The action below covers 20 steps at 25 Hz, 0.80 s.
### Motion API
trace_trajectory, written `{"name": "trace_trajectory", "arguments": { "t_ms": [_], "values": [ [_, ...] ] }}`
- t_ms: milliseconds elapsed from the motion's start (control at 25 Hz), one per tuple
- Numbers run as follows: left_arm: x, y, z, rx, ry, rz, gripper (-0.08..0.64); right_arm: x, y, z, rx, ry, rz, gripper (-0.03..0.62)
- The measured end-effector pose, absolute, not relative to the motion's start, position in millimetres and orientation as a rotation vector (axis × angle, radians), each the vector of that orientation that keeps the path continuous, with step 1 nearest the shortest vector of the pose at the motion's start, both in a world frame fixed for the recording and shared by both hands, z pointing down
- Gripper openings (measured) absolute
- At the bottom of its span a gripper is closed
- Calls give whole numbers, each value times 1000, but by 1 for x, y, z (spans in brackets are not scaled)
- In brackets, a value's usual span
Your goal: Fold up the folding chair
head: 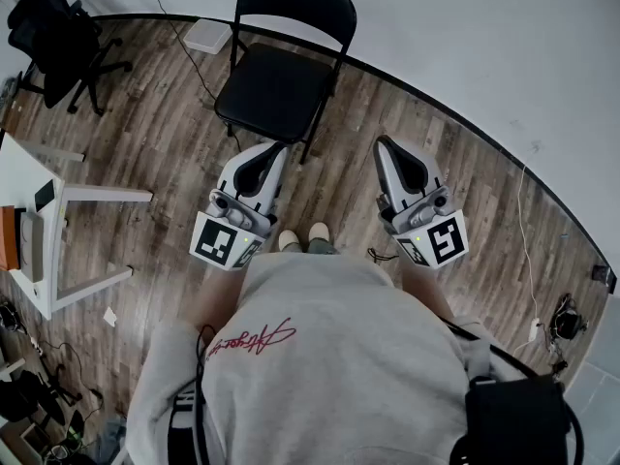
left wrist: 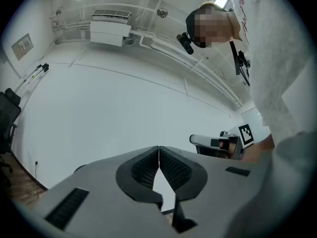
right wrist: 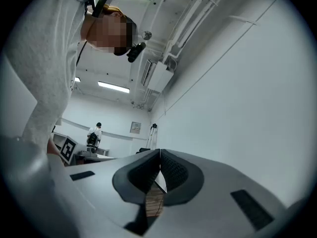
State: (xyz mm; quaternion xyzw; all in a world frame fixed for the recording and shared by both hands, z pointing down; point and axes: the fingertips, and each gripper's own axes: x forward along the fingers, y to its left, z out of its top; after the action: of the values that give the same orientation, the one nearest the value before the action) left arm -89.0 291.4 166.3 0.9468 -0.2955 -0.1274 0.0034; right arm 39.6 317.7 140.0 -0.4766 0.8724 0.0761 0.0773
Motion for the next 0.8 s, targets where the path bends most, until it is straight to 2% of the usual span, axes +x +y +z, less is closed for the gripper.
{"name": "trace_trajectory", "arguments": {
  "t_ms": [800],
  "values": [
    [-79, 287, 169, 2962, -950, -371, 17, 61, 315, 138, -1452, 2544, 189, 18]
  ]
}}
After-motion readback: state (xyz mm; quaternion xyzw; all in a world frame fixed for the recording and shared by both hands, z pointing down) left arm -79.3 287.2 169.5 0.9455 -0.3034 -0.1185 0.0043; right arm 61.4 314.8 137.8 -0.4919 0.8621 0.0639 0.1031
